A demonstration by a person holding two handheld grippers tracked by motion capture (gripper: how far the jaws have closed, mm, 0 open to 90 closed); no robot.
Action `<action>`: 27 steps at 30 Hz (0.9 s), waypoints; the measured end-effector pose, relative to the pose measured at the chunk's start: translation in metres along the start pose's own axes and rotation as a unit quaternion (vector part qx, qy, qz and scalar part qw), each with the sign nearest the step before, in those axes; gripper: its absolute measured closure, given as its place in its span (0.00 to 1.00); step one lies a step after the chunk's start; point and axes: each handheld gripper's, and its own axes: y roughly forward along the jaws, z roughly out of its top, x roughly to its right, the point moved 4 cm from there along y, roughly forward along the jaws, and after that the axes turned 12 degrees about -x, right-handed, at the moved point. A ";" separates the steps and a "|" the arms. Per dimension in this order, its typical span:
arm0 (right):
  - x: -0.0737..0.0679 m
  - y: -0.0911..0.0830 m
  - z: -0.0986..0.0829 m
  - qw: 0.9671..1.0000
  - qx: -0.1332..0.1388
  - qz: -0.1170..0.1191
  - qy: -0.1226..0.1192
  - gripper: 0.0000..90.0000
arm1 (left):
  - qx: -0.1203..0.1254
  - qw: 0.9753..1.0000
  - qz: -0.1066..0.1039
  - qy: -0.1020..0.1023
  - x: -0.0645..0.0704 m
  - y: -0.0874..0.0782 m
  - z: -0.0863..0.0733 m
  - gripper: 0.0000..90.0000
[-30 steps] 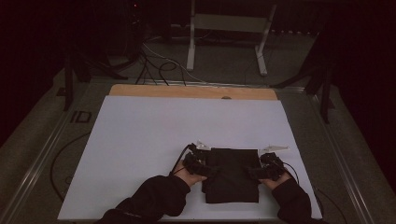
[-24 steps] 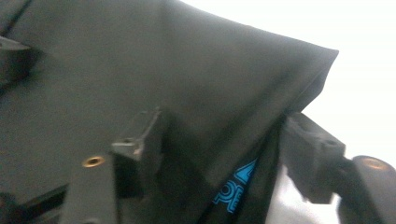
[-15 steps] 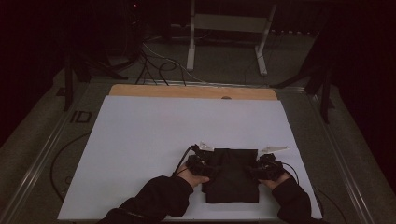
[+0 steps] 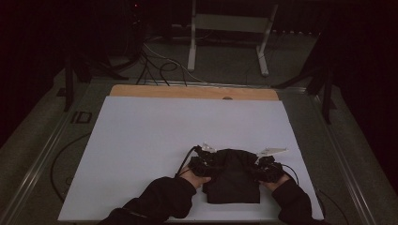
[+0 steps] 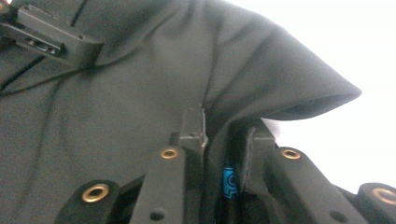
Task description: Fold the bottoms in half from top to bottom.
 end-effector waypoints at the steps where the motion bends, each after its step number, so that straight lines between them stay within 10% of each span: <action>1: 0.000 0.000 0.000 1.000 0.003 -0.002 -0.002 0.84 | -0.001 1.000 0.002 0.003 0.000 0.000 0.000 0.77; 27: -0.003 -0.018 0.008 0.999 0.041 -0.011 -0.002 0.88 | 0.014 1.000 -0.001 0.026 0.008 -0.022 0.013 0.80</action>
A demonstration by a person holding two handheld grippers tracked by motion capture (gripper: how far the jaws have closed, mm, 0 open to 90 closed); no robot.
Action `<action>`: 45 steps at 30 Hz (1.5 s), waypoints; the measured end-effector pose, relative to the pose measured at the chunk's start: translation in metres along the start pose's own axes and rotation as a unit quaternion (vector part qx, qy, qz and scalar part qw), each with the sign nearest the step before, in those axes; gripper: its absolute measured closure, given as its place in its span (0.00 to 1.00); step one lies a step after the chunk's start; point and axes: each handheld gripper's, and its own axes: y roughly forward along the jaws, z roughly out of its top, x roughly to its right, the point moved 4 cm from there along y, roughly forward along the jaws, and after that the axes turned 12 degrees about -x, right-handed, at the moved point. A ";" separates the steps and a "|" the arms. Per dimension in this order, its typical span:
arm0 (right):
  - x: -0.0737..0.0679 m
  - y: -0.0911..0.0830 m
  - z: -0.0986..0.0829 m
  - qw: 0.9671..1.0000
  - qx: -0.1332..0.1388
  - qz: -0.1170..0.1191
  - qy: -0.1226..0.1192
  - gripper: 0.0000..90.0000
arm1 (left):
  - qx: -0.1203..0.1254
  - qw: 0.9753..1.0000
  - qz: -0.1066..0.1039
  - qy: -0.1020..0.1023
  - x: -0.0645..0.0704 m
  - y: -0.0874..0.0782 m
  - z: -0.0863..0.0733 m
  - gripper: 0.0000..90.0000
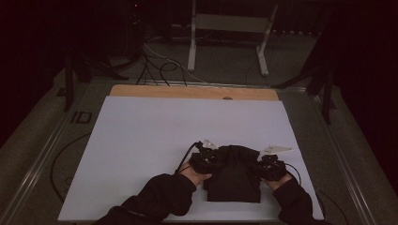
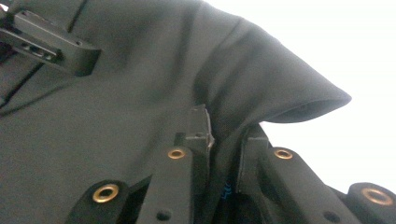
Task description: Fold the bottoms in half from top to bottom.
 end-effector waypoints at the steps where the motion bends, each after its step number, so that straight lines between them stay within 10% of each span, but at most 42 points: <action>1: 0.000 -0.001 0.001 1.000 0.004 -0.001 0.000 0.88 | 0.001 1.000 0.000 0.000 0.000 -0.002 0.001 0.80; 45: -0.028 -0.010 0.075 0.997 0.043 -0.002 -0.057 0.88 | 0.030 0.999 0.029 -0.003 -0.038 -0.064 0.004 0.80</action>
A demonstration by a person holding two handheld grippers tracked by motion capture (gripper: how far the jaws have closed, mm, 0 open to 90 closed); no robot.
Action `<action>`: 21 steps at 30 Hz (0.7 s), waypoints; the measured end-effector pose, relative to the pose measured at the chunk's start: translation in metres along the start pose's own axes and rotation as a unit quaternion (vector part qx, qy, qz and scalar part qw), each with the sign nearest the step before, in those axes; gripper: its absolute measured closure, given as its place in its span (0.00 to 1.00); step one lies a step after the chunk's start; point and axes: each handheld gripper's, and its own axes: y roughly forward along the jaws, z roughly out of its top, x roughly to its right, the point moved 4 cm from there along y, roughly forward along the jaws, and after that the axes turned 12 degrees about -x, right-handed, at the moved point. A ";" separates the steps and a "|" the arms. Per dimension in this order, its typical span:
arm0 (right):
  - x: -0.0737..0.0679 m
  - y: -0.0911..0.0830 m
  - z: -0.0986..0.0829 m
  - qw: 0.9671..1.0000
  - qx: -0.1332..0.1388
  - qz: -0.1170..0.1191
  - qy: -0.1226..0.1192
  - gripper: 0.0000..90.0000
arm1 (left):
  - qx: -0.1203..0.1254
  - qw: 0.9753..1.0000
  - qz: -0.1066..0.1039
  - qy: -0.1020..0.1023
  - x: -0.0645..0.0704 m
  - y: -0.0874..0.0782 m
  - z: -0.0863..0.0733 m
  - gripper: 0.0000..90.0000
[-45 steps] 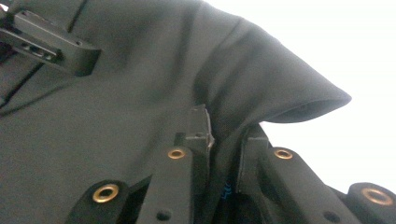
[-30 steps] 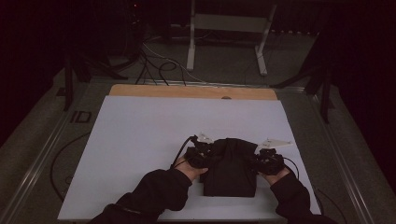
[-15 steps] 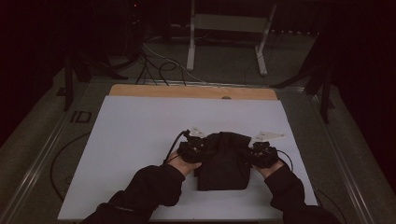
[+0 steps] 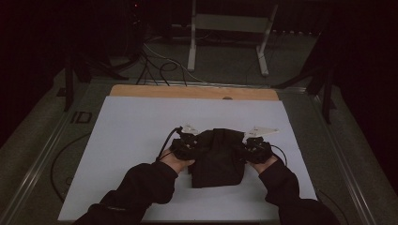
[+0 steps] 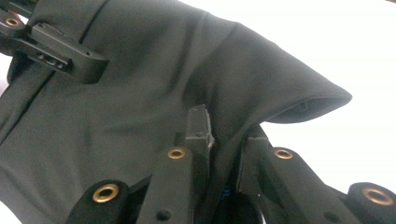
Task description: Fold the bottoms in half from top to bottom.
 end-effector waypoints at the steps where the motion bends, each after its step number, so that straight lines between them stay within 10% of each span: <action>1: -0.001 0.000 0.002 1.000 -0.001 0.000 -0.002 0.88 | 0.000 1.000 0.000 0.001 -0.001 -0.002 0.000 0.80; 21: -0.022 0.005 0.035 1.000 0.020 0.008 -0.023 0.88 | 0.002 1.000 0.011 0.011 -0.022 -0.035 -0.005 0.80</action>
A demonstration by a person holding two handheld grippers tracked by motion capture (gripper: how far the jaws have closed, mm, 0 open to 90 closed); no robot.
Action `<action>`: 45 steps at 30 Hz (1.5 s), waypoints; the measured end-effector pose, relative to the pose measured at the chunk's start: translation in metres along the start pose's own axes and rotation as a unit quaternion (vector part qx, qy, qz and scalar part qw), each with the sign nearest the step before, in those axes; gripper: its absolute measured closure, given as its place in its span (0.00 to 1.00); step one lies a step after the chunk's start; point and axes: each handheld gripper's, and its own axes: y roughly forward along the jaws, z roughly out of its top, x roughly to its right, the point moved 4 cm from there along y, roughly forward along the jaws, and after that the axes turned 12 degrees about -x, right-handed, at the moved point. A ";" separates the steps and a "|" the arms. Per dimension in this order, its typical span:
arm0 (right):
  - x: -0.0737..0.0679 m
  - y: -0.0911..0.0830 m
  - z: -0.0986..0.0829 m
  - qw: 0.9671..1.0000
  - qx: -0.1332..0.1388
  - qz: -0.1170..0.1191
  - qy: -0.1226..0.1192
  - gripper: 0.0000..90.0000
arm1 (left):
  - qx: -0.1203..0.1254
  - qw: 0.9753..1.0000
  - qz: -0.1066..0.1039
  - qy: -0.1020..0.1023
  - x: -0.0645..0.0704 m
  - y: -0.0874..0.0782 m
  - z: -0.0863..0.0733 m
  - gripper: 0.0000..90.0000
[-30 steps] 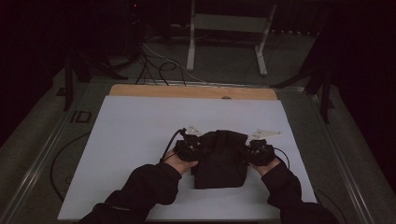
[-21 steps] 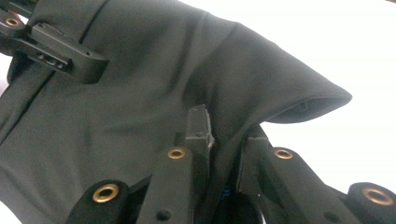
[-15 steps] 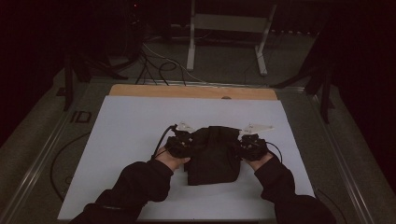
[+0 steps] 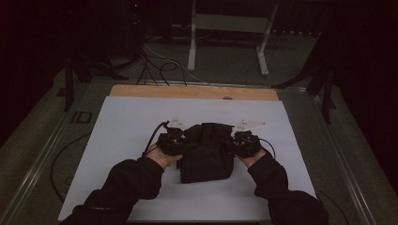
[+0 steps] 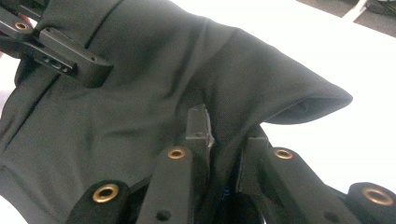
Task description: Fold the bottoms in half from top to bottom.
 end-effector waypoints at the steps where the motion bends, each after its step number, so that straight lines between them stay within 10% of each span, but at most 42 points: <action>1: -0.001 0.001 0.002 1.000 0.001 0.001 -0.003 0.88 | 0.000 1.000 0.000 -0.001 -0.001 -0.002 0.000 0.80; 18: -0.015 0.019 0.017 1.000 0.000 0.007 -0.007 0.88 | -0.014 1.000 -0.009 -0.002 -0.025 -0.006 -0.013 0.80; 45: 0.003 0.058 0.018 1.000 -0.013 -0.018 0.022 0.87 | -0.021 1.000 -0.005 -0.016 -0.061 0.025 -0.009 0.80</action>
